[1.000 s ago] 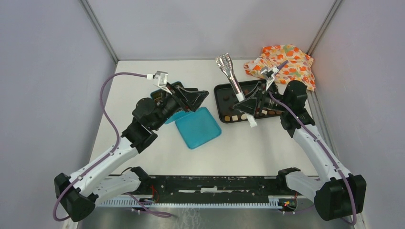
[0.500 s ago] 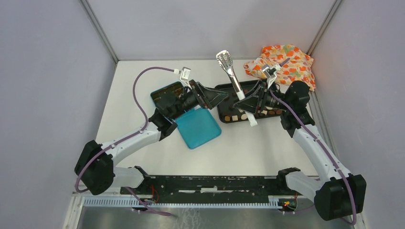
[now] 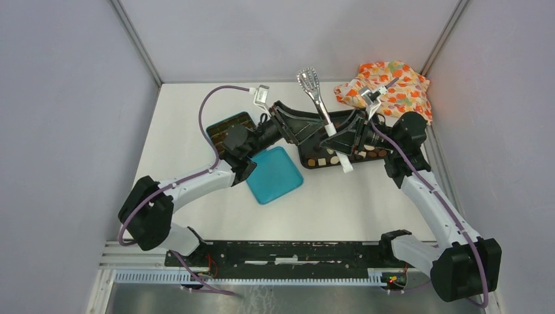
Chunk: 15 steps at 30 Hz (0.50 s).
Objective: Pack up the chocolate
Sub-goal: Pick up the clamp at the center of the board.
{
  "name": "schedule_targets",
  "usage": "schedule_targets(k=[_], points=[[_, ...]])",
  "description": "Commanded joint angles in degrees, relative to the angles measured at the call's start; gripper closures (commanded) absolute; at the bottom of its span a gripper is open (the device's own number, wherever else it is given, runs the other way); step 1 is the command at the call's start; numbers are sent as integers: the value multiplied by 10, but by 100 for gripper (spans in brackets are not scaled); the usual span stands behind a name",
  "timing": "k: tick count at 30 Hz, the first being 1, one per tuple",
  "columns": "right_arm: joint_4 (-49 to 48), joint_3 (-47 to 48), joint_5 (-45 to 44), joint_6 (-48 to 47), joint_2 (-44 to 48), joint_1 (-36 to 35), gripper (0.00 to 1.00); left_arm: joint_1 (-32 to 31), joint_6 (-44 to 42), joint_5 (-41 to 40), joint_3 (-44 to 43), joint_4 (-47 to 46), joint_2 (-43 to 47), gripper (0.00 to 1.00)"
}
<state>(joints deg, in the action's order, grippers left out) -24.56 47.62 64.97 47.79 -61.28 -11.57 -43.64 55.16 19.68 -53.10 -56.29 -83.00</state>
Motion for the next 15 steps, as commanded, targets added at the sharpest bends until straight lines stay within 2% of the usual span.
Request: schedule_targets(k=[1,6,11,13,15], points=[[-46,-6,5,9,1,-3,89,-10,30,-21,-34,-52,-21,3],[-36,-9,2,-2,1,-5,89,-21,37,-52,-50,-24,-29,11],[-31,-9,2,-5,-1,-4,88,-25,45,-61,-65,-3,-40,24],[-30,-9,3,-6,-2,-5,88,-26,52,-61,-66,-7,-45,32],[-30,-9,4,-7,-2,-5,86,-26,59,-59,-67,-12,-49,46]])
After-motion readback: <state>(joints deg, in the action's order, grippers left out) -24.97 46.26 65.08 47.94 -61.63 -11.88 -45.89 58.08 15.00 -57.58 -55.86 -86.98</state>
